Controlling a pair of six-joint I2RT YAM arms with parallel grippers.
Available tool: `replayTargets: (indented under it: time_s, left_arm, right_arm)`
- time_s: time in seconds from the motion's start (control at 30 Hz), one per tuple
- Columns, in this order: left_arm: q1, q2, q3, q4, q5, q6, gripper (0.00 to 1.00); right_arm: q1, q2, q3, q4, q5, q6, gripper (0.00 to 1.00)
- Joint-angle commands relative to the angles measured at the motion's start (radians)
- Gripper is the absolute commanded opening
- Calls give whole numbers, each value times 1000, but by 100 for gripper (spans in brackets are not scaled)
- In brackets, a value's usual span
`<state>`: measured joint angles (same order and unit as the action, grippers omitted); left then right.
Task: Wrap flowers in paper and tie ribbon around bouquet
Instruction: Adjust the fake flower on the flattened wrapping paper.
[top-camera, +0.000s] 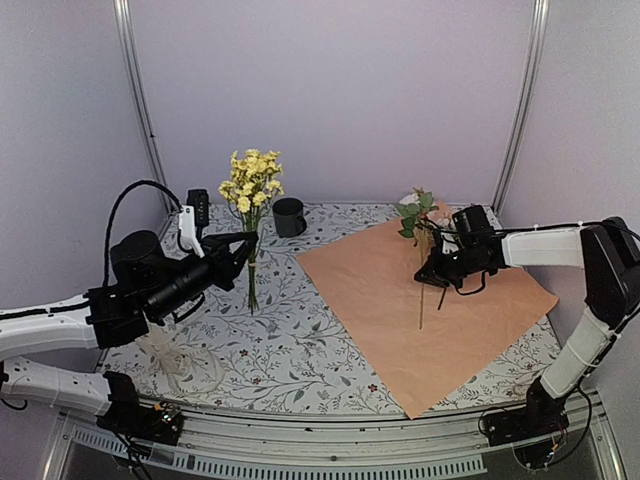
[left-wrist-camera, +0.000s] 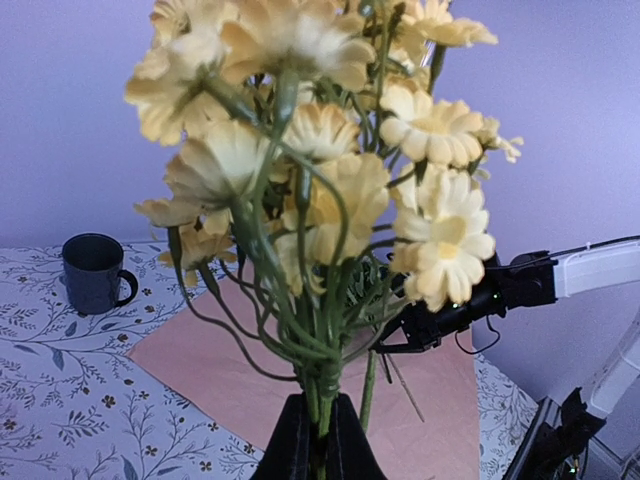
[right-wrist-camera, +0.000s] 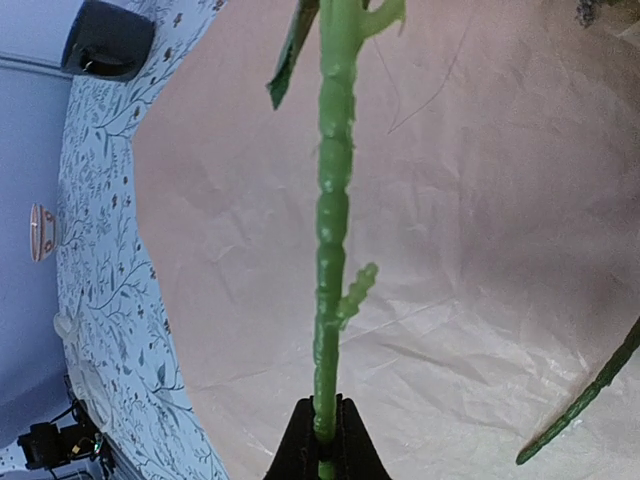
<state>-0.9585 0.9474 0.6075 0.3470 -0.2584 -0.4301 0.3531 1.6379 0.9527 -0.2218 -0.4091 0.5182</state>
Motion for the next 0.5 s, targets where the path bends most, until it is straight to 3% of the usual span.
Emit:
replayTargets:
  time_s: [0.0, 0.03, 0.13, 0.3, 0.37, 0.47]
  left_arm:
    - [-8, -65, -29, -20, -39, -3, 0]
    - [-8, -74, -39, -22, -49, -5, 0]
    - [-7, -105, -55, -43, -84, -6, 0]
    - [-5, -120, -59, -83, -109, 6, 0]
    - [-3, -111, -47, -101, -114, 11, 0]
    - [-2, -105, -37, -101, -111, 15, 0]
  right_arm:
    - [-3, 72, 35, 92, 153, 63, 11]
    - [-2, 80, 40, 76, 159, 52, 23]
    - [17, 70, 46, -32, 207, -15, 41]
    - [21, -104, -10, -141, 339, -53, 59]
    - [-33, -170, -39, -140, 381, -49, 66]
    - [-187, -150, -60, -94, 360, -56, 67]
